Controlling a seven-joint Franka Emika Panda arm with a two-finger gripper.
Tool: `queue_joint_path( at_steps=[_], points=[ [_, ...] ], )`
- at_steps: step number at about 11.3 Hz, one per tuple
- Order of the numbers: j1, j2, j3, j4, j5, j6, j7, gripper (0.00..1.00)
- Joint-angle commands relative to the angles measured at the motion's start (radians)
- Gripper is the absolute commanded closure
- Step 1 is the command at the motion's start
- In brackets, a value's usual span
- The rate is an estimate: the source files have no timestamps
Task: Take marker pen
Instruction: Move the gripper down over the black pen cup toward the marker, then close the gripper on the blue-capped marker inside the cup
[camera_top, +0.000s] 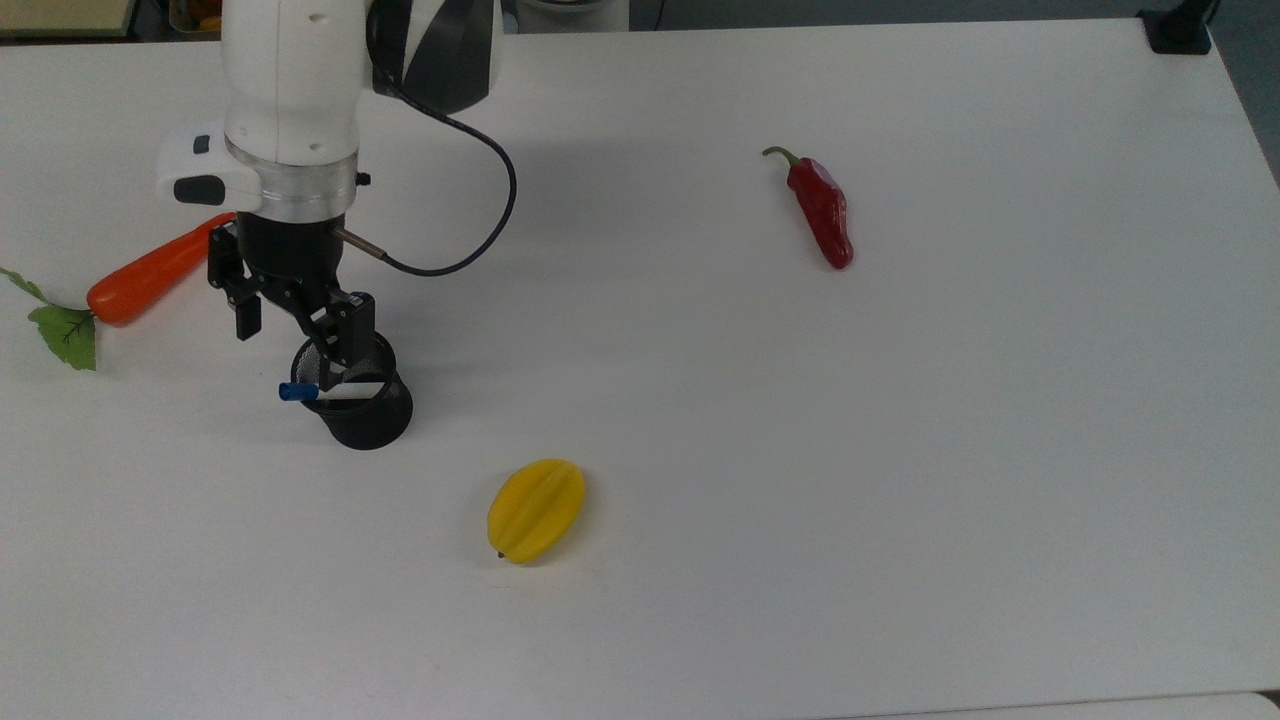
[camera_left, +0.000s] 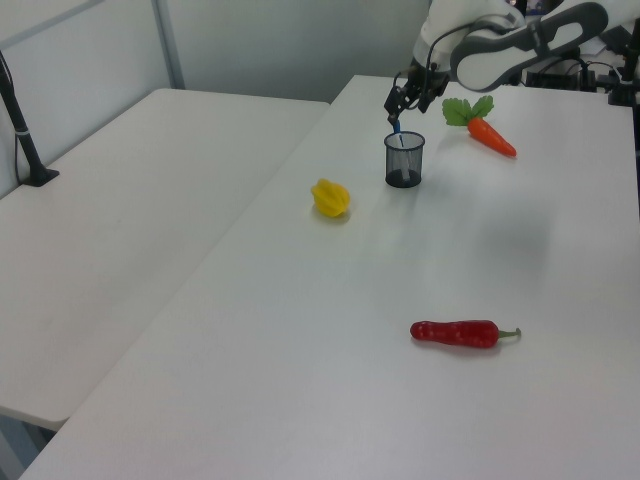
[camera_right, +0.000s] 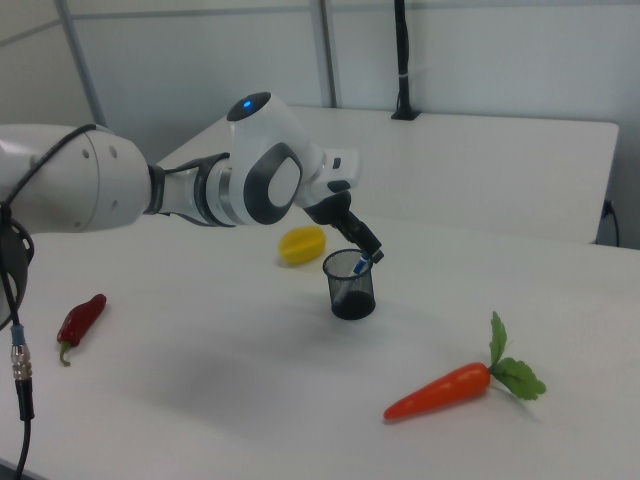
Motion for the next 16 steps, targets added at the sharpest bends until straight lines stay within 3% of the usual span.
queue_joint_path(
  at_steps=[1,2,6,12,16],
  points=[
    [0.011,0.026,-0.005,0.007,-0.025,0.08,0.03,0.29],
    [0.011,0.034,-0.007,0.007,-0.024,0.089,0.03,0.38],
    [0.017,0.04,-0.007,0.007,-0.031,0.144,0.064,0.59],
    [0.034,0.051,-0.007,0.007,-0.055,0.146,0.066,0.61],
    [0.036,0.057,-0.007,0.007,-0.055,0.16,0.066,0.83]
  ],
)
